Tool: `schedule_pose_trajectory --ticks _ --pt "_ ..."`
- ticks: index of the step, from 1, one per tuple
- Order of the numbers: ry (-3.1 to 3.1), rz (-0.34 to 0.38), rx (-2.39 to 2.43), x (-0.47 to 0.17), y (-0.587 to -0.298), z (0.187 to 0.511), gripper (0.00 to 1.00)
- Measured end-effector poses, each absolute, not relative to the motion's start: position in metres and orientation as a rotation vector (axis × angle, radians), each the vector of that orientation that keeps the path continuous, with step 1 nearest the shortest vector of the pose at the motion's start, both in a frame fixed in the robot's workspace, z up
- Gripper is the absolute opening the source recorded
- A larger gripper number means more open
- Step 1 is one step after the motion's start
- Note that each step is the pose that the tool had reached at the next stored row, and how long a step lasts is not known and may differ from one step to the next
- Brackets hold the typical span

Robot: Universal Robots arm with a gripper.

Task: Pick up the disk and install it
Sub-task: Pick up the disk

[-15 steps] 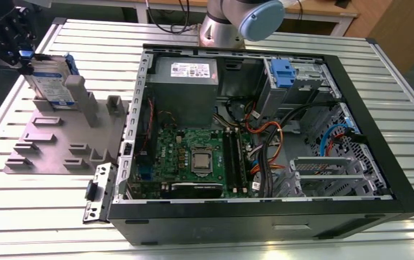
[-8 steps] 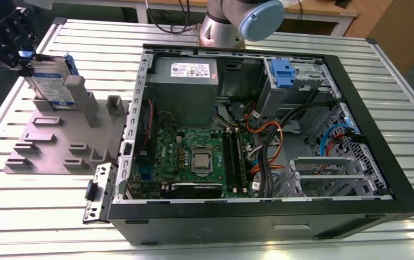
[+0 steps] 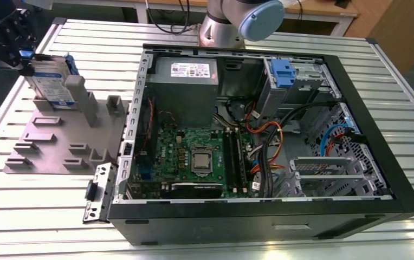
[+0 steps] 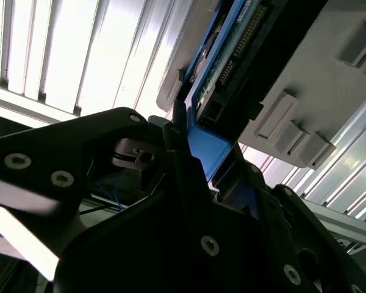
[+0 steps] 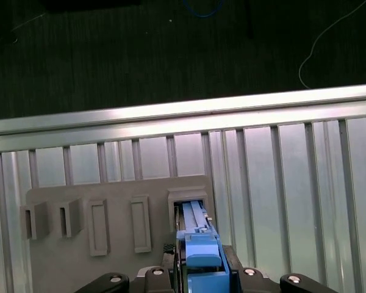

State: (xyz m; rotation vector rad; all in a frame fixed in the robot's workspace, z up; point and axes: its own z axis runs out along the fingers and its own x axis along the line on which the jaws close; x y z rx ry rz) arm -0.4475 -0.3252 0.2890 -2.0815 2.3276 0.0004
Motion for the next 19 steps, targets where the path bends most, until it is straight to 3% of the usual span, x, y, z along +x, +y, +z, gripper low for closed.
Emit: schedule_pose_trajectory --ticks 19 --pt "2.274 0.001 -2.14 -0.4475 -0.3251 0.2889 0.37"
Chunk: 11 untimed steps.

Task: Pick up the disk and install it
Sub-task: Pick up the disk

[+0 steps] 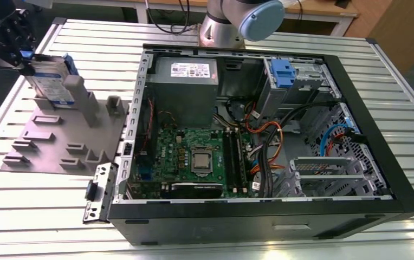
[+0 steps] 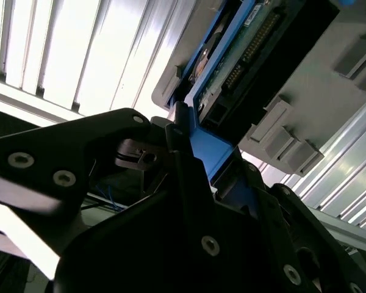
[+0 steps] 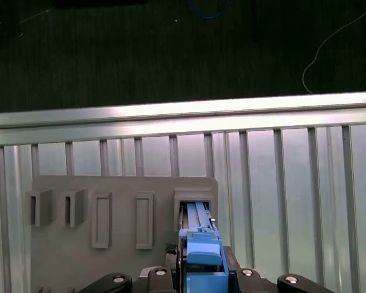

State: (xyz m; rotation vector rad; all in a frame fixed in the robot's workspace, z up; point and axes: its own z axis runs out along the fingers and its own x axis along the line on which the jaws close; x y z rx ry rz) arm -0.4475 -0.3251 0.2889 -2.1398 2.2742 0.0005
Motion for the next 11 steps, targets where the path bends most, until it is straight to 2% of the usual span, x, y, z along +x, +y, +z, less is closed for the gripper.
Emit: schedule_pose_trajectory --ticks 11 --pt "2.221 0.001 -2.195 -0.4476 -0.3253 0.289 0.37"
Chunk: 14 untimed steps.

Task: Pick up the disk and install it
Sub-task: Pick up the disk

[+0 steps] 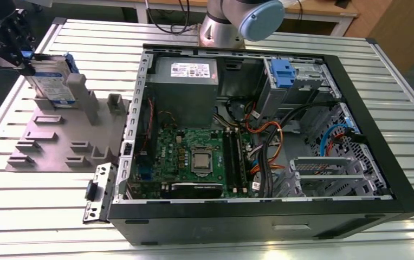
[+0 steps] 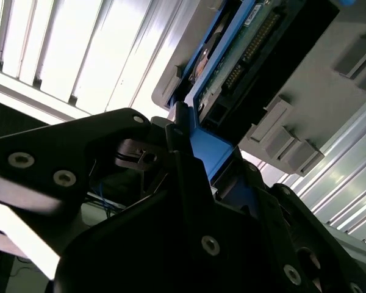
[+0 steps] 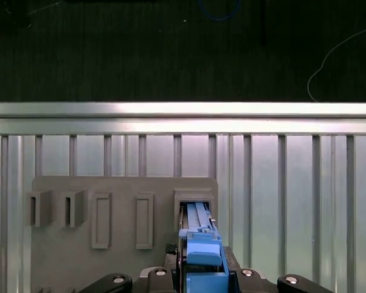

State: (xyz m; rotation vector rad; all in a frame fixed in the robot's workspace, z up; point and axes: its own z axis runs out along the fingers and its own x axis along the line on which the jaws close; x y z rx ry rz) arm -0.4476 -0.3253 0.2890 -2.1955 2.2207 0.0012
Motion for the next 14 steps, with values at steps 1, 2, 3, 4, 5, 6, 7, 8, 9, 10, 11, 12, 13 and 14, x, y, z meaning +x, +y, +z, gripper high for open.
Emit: schedule_pose_trajectory --ticks 1,2,3,4,5,6,7,8,9,10,11,12,13,14 --pt "2.22 0.001 -2.196 -0.4476 -0.3253 0.2889 0.37" --pt "2.22 0.001 -2.197 -0.4476 -0.3253 0.289 0.37" --pt "2.219 0.001 -2.197 -0.4476 -0.3253 0.2889 0.37" --pt "2.219 0.001 -2.197 -0.4476 -0.3253 0.289 0.37" --pt "2.221 0.001 -2.195 -0.4476 -0.3253 0.289 0.37" --pt "2.228 0.001 -2.188 -0.4476 -0.3253 0.289 0.37" --pt "2.233 0.001 -2.184 -0.4476 -0.3253 0.289 0.37" --pt "2.234 0.001 -2.182 -0.4476 -0.3253 0.289 0.37" --pt "2.235 0.001 -2.181 -0.4475 -0.3253 0.2889 0.37" --pt "2.237 0.001 -2.179 -0.4476 -0.3253 0.289 0.37" --pt "2.238 0.001 -2.178 -0.4476 -0.3253 0.2889 0.37" --pt "2.239 0.001 -2.176 -0.4476 -0.3253 0.2889 0.37" --pt "2.241 0.001 -2.175 -0.4476 -0.3253 0.2889 0.37" --pt "2.242 0.001 -2.173 -0.4476 -0.3253 0.2889 0.37"
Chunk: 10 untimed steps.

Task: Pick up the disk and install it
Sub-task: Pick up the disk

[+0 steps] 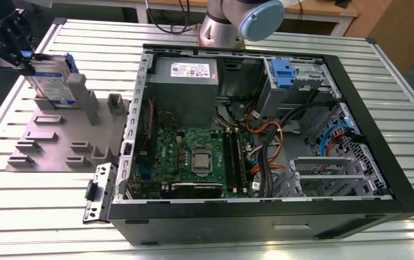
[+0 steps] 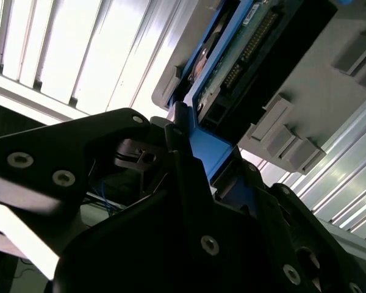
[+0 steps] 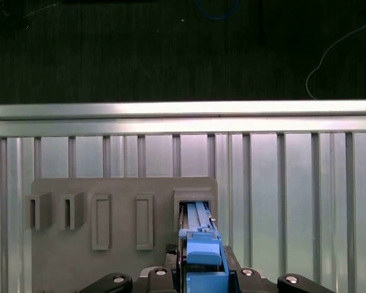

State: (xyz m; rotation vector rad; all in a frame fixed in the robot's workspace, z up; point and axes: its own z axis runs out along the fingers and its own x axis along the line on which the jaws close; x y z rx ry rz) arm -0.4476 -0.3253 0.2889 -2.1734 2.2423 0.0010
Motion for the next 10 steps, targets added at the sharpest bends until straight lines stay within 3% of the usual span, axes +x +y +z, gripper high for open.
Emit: schedule_pose_trajectory --ticks 10 --pt "2.256 0.001 -2.159 -0.4476 -0.3253 0.2889 0.37"
